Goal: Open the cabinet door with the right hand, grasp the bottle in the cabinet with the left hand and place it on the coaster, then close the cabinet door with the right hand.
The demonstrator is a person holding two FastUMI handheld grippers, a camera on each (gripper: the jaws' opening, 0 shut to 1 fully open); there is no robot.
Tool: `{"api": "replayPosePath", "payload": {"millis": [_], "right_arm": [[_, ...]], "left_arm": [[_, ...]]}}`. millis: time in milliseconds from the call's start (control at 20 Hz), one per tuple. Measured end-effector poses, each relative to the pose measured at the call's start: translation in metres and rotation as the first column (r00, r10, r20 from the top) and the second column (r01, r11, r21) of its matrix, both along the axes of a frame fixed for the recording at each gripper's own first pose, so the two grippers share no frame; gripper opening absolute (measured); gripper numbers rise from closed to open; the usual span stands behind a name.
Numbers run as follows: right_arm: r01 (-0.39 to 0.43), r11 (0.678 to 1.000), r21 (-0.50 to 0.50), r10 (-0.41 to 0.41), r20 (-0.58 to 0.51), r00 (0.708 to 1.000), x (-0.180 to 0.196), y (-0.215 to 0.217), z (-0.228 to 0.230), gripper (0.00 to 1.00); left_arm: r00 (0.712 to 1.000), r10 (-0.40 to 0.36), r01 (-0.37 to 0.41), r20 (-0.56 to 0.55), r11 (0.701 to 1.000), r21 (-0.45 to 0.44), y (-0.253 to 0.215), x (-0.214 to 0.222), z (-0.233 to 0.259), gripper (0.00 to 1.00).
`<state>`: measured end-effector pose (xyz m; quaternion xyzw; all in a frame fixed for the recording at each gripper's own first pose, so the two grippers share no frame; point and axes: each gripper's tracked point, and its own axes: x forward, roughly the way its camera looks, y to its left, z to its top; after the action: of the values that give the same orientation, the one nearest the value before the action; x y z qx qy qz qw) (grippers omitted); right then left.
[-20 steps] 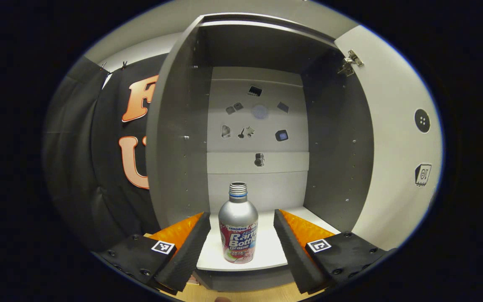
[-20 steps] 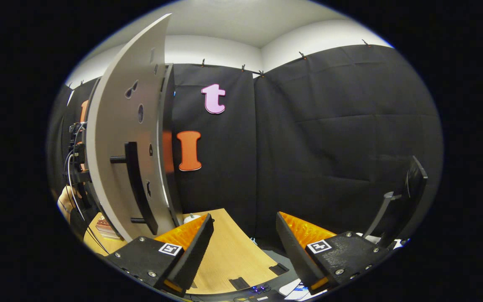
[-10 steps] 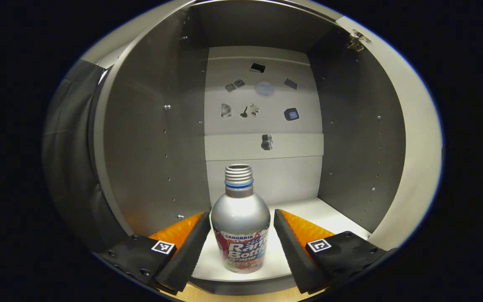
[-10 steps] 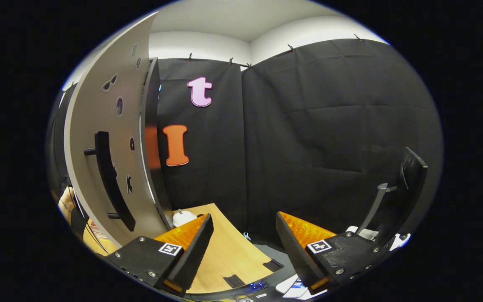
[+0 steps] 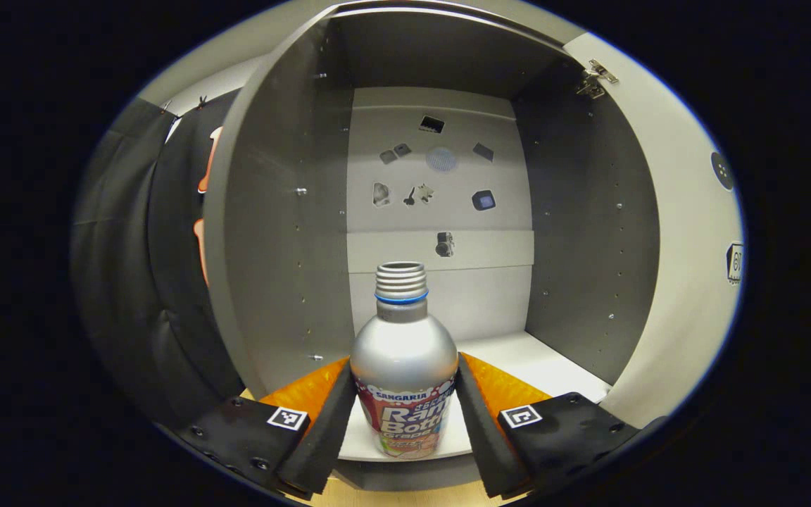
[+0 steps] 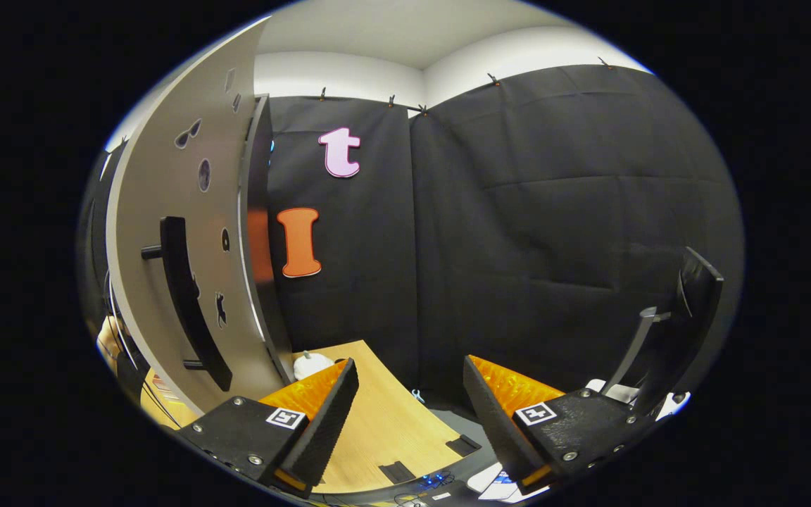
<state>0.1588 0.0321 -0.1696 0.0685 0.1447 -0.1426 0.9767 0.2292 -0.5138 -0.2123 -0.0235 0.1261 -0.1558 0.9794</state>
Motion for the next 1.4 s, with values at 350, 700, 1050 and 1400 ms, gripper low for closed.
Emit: {"api": "replayPosePath", "payload": {"millis": [350, 700, 1050, 1400], "right_arm": [[-0.061, 0.998, 0.006, 0.061, 0.021, 0.998, 0.003, 0.013, 0.005, 0.93], [-0.110, 0.994, -0.008, 0.110, 0.024, 0.994, 0.001, 0.020, 0.008, 0.93], [-0.141, 0.990, -0.018, 0.142, 0.031, 0.989, -0.002, 0.025, 0.011, 0.93], [-0.151, 0.988, -0.028, 0.151, 0.012, 0.988, -0.007, 0.026, 0.010, 0.93]], "left_arm": [[1.000, 0.001, -0.001, 0.014, 1.000, -0.012, 0.050, -0.052, 0.011, 0.84], [0.998, 0.062, -0.062, -0.015, 0.998, 0.008, 0.117, -0.101, -0.011, 0.84], [0.988, 0.134, -0.133, -0.074, 0.991, 0.023, 0.176, -0.146, -0.076, 0.85], [0.987, 0.141, -0.137, -0.079, 0.989, 0.058, 0.202, -0.184, -0.150, 0.87]]}}
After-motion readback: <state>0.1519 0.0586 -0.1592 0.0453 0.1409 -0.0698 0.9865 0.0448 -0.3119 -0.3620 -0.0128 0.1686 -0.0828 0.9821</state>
